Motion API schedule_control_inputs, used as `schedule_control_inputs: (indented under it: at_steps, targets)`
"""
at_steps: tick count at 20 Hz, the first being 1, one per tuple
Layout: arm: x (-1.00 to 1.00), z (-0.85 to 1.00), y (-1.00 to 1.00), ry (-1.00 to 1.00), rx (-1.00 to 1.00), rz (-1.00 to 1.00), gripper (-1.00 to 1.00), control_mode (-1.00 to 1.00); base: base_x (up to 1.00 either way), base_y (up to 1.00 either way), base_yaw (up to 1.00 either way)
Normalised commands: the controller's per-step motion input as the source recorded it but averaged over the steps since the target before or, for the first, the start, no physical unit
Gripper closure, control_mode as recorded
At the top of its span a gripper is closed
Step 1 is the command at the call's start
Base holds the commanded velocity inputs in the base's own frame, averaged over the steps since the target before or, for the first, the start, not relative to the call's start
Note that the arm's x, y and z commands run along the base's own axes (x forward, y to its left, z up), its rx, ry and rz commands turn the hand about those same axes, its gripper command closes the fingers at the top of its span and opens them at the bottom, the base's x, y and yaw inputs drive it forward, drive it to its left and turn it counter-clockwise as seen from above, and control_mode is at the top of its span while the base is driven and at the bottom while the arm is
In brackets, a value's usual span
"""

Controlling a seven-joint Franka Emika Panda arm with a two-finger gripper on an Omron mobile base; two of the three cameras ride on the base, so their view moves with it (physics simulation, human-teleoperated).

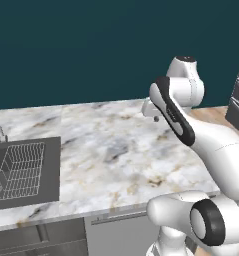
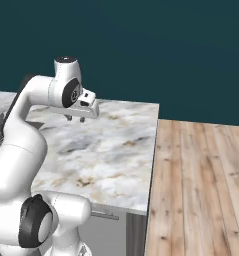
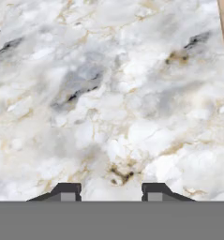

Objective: Navigate to the stove.

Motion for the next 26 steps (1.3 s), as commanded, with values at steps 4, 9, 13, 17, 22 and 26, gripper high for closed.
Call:
schedule_control_inputs:
  at_steps: [4, 9, 13, 17, 22, 26]
  targets:
    - [-0.33, 0.00, 0.09, 0.01, 0.00, 0.06, -1.00, -1.00, 0.00, 0.00, 0.00]
    - [-0.94, 0.00, 0.02, -0.03, 0.00, 0.04, -1.00, -1.00, 0.00, 0.00, 0.00]
    - [-0.97, 0.00, 0.00, -0.02, 0.00, 0.00, -1.00, -1.00, 0.00, 0.00, 0.00]
    - [-0.85, -0.02, 0.00, 0.00, 0.00, 0.00, -1.00, -1.00, 0.00, 0.00, 0.00]
    - [-0.49, -0.08, 0.00, -0.02, 0.00, 0.00, -1.00, 1.00, -0.36, 0.02, 0.00]
    - [0.00, 0.00, 0.00, 0.00, 0.00, 0.00, -1.00, 1.00, -0.74, 0.44, 0.00]
